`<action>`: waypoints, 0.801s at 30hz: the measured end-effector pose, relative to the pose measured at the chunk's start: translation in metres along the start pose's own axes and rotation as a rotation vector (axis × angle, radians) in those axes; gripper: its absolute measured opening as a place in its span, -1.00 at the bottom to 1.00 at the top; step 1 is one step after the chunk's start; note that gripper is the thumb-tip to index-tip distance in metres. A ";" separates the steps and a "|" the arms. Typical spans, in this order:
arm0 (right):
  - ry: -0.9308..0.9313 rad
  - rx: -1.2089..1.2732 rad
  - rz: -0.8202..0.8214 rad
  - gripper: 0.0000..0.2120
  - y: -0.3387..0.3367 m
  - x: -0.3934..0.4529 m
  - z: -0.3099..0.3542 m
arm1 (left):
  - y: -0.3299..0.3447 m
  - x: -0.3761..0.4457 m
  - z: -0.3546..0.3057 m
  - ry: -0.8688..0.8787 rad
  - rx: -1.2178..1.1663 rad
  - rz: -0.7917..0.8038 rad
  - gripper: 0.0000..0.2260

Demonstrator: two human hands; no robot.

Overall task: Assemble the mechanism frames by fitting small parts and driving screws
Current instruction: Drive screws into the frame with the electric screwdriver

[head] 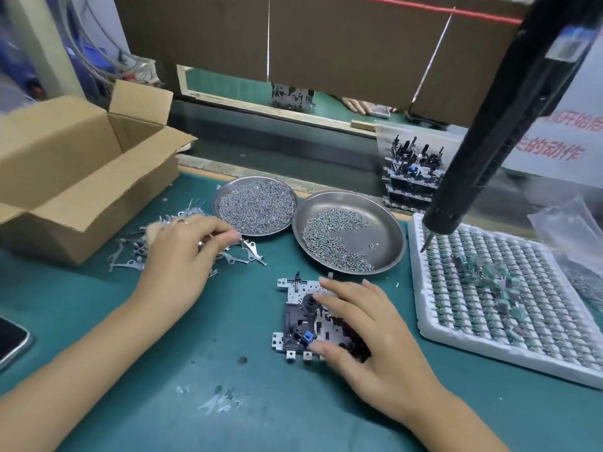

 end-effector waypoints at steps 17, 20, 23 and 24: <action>0.011 0.293 -0.054 -0.86 -0.019 0.002 -0.015 | 0.044 -0.045 -0.082 0.522 -0.316 0.305 -0.84; 0.080 0.325 -0.047 -0.86 -0.019 0.003 -0.021 | 0.045 -0.045 -0.079 0.411 -0.398 0.298 -0.87; 0.126 0.308 -0.014 -0.84 -0.018 0.002 -0.020 | 0.046 -0.047 -0.070 0.226 -0.433 0.288 -0.82; 0.132 0.300 -0.003 -0.83 -0.019 0.002 -0.020 | 0.048 -0.048 -0.068 0.175 -0.440 0.294 -0.84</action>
Point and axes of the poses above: each hand's wrist, its own x-axis towards the middle knuckle, its own y-axis out of the palm, z = x × y, the point moved 5 cm from there along x, towards the middle knuckle, and after that the axes turned 3 degrees about x, right-handed, at the moved point
